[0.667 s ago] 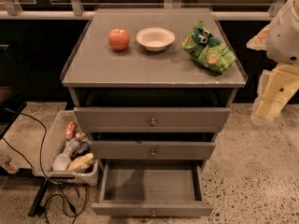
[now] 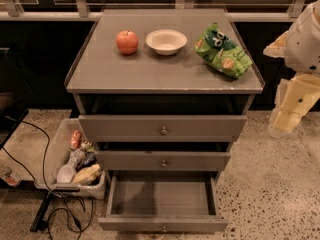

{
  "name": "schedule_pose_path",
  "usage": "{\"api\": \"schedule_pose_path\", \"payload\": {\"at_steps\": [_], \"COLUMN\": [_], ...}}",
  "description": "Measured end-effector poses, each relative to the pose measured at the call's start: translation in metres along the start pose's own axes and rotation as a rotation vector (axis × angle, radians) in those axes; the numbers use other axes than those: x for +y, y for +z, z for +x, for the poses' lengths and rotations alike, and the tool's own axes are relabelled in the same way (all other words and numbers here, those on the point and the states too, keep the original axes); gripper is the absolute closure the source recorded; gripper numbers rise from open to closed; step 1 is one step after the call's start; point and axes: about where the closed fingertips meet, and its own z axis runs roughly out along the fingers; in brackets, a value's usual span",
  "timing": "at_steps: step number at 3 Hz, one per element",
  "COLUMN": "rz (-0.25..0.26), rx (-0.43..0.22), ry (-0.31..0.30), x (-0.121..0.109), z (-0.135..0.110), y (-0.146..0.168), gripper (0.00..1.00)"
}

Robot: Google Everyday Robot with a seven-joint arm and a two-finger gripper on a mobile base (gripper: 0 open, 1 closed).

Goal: Close bottom drawer

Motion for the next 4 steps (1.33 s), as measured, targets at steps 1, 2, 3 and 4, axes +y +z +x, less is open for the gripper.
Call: {"api": "schedule_pose_path", "payload": {"at_steps": [1,2,3,4], "rz": [-0.013,-0.027,-0.021,-0.053], "rx": [-0.028,-0.075,-0.116,-0.119], "ry": [-0.010,0.003,0.013,0.036], "x": [0.013,0.037,0.059,0.073], "z": [0.006,0.020,0.039,0.059], "y": [0.026,0.075,0.129,0.185], "gripper": [0.00,0.18,0.42,0.65]}}
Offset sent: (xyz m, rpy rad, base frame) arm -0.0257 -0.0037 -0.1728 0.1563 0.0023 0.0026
